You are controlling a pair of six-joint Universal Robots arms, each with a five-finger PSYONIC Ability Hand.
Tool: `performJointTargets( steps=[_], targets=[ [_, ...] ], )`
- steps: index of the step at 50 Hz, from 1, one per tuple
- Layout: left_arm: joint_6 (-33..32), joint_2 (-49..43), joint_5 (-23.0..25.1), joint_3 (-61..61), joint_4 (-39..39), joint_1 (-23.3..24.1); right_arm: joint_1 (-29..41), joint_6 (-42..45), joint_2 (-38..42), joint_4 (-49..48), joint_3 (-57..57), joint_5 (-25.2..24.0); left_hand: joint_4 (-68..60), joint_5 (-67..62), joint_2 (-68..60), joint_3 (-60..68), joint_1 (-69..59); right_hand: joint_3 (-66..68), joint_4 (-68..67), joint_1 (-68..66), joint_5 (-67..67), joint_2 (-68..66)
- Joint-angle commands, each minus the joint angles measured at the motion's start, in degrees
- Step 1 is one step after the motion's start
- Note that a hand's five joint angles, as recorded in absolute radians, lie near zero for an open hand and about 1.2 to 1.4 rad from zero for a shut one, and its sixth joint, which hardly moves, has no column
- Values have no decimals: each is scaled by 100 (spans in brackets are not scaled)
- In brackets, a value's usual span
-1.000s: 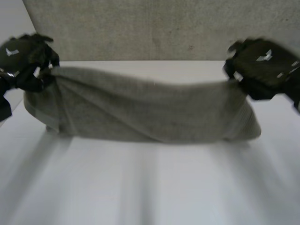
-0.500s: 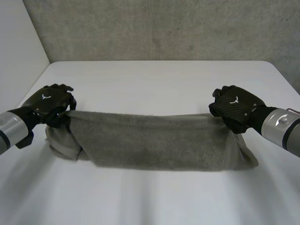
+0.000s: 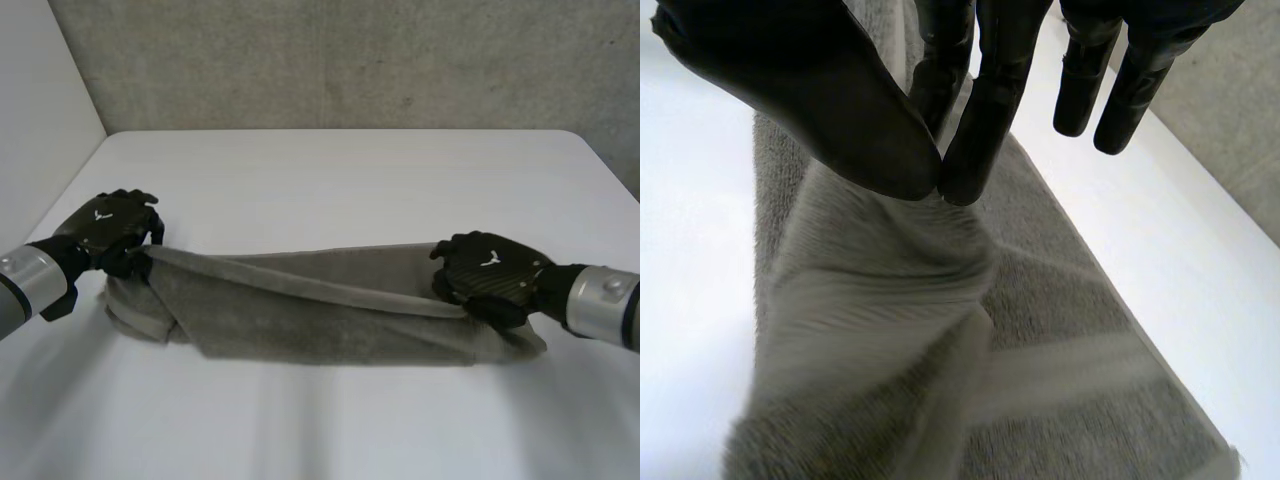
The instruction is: Fold the towel.
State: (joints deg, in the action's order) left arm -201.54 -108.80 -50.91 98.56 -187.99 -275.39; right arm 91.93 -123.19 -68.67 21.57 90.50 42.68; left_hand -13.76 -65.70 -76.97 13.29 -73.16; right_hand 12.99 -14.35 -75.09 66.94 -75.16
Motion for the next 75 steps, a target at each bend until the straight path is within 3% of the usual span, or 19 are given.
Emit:
performJointTargets(
  steps=[1,7,15,30,32,34,38,48,52,54,57,58,60,62,67,70,75],
  targets=[
    [1,-19,-121,14,-36,-6,-281,803,2,550,-59,-119,376,-430,-303,-329,-684,-299,435,4769,-4954,4777],
    [1,-10,-138,32,-36,-6,-124,1315,125,16,64,-453,376,-430,-303,-329,-684,-299,435,4432,-4617,4439],
    [-8,-10,-138,76,-1,-6,9,1298,467,-742,-41,-576,376,-430,-303,-329,-684,-299,435,4415,-4600,4422],
    [1,16,-121,146,25,2,518,1263,1022,-769,-348,-498,376,-430,-303,-329,-684,-299,435,3894,-4079,3901],
    [1,16,-121,146,25,2,519,1263,1057,-742,-384,-471,376,-430,-303,-329,-684,-299,435,3338,-3523,3346],
    [1,25,-121,155,17,-6,484,1254,1075,-707,-471,-445,376,-430,-303,-329,-684,-299,435,161,-346,168],
    [1,43,-112,146,25,-41,387,1175,952,-558,-551,-427,376,-430,-303,-329,-684,-299,435,-491,306,-484],
    [-8,446,-42,391,280,-50,-246,-1064,-549,-13,-718,-357,376,-430,-303,-329,-684,-299,435,-491,306,-484],
    [-8,588,-42,471,377,11,-220,-1233,-692,110,-524,-339,376,-430,-303,-329,-684,-299,435,-491,306,-484],
    [-8,649,-42,480,403,38,-176,-1207,-683,216,-428,-269,376,-430,-303,-329,-684,-299,435,-491,306,-484],
    [1,719,-103,383,430,134,-62,-1172,-403,453,-689,676,376,-430,-303,-329,-684,-299,435,-491,306,-484],
    [9,685,-138,244,386,169,-61,-1172,-402,453,-691,680,376,-430,-303,-329,-684,-299,435,-491,306,-484],
    [10,597,-164,34,386,213,279,-1119,-78,392,-1128,1354,376,-430,-303,-329,-684,-299,435,-491,306,-484],
    [10,429,-235,-188,395,284,473,-1102,115,322,-1374,1627,376,-430,-303,-329,-684,-299,435,-491,306,-484],
    [1,-246,-919,-1380,377,810,852,-1119,617,67,-2104,2059,376,-430,-303,-329,-684,-299,435,-491,306,-484],
    [10,-423,-1123,-1770,386,855,975,-1180,837,-170,-2701,2165,376,-430,-303,-329,-684,-299,435,-491,306,-484],
    [27,-1099,-1833,-3829,351,1048,1186,-1320,952,-1090,-3930,2385,376,-430,-303,-329,-684,-299,435,-491,306,-484]
  ],
)
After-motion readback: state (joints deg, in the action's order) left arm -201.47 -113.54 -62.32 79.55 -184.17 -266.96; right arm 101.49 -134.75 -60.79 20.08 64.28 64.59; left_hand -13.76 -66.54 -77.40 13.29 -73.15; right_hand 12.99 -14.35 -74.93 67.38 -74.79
